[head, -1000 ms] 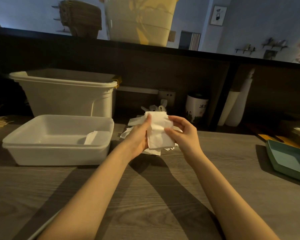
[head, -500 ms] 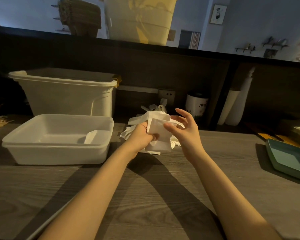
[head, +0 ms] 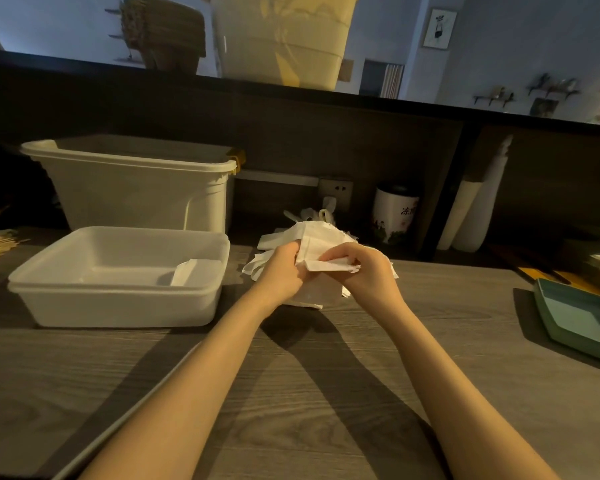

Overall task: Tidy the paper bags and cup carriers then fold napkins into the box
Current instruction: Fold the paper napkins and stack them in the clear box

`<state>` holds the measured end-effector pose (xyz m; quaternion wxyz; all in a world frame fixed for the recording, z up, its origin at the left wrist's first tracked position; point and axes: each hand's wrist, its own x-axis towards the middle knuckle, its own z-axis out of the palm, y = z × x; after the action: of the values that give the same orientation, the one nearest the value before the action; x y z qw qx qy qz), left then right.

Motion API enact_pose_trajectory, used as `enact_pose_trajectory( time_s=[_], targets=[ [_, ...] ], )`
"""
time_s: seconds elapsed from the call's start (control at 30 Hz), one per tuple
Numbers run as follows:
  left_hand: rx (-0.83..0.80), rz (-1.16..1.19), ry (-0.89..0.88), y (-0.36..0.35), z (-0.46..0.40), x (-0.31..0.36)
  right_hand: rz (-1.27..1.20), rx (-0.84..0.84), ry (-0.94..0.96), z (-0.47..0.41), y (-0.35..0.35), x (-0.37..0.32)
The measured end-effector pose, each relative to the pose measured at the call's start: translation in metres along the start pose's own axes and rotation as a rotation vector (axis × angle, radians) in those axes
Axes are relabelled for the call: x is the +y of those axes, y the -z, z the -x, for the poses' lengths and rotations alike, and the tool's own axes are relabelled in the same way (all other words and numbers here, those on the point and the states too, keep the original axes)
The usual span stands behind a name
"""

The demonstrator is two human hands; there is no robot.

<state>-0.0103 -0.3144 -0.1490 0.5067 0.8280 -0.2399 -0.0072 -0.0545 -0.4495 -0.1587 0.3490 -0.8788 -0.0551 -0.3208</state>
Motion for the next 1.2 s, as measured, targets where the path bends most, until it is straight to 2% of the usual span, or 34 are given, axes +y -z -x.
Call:
enact_pose_trajectory(
  time_s=[0.1,0.23,0.3,0.5,0.6,0.67,1.0,1.1,1.2],
  targets=[
    [0.017,0.03,0.004,0.0002,-0.0015,-0.0006,-0.08,-0.03,0.041,-0.0001,0.002,-0.0004],
    [0.085,0.064,0.033,0.0011,-0.004,-0.0011,-0.263,0.01,-0.077,0.0005,0.0052,-0.005],
    [0.107,0.022,0.006,0.0025,-0.004,-0.0029,-0.234,0.034,-0.135,-0.0008,0.0055,-0.0046],
    [0.163,-0.021,-0.007,0.0018,-0.005,-0.005,-0.056,-0.04,-0.216,-0.0022,0.0043,0.0034],
    [0.151,-0.015,-0.013,0.0011,-0.0033,-0.0054,-0.044,0.014,-0.19,-0.0024,0.0062,0.0014],
    [0.138,-0.017,-0.014,0.0009,-0.0022,-0.0053,-0.119,0.052,-0.182,-0.0026,0.0071,0.0],
    [0.075,0.147,0.111,0.0025,-0.0038,-0.0042,-0.292,0.087,-0.241,-0.0038,0.006,0.0004],
    [0.073,0.184,0.112,0.0038,-0.0057,-0.0068,-0.398,0.148,-0.257,-0.0056,0.0069,-0.0014],
    [0.076,0.221,0.103,0.0039,-0.0075,-0.0094,-0.402,0.152,-0.223,-0.0057,0.0091,-0.0037]
  ],
)
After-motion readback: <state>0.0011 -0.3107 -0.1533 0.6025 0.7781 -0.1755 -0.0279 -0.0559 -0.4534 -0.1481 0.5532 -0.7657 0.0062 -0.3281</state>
